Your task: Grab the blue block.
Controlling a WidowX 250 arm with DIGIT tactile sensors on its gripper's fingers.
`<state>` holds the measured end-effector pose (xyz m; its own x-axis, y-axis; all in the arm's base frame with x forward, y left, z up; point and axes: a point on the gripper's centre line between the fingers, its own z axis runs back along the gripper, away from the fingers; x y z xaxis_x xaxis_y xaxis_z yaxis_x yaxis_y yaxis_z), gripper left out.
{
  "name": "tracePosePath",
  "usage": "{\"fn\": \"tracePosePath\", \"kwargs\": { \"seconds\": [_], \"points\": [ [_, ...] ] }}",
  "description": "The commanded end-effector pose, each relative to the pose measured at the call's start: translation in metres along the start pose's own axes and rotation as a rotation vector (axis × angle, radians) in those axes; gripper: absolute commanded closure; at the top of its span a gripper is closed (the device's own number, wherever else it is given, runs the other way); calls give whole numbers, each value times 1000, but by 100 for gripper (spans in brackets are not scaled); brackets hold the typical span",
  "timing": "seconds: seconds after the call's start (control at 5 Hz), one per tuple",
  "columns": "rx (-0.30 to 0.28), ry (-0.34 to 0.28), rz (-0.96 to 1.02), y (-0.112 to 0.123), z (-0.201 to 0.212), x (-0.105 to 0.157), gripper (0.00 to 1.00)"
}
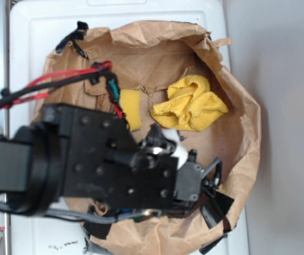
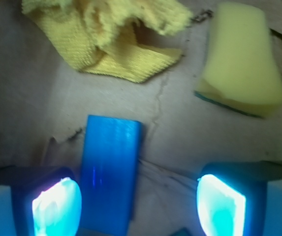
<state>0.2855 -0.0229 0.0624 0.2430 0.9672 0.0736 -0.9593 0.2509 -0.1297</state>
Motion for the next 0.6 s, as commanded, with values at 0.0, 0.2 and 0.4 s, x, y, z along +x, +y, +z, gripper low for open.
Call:
{"fn": "tracePosePath", "kwargs": {
  "seconds": [0.0, 0.2, 0.4],
  "points": [
    [-11, -18, 12, -26, -12, 9, 0],
    [34, -26, 14, -32, -30, 8, 0],
    [55, -23, -10, -26, -34, 3, 0]
  ]
}}
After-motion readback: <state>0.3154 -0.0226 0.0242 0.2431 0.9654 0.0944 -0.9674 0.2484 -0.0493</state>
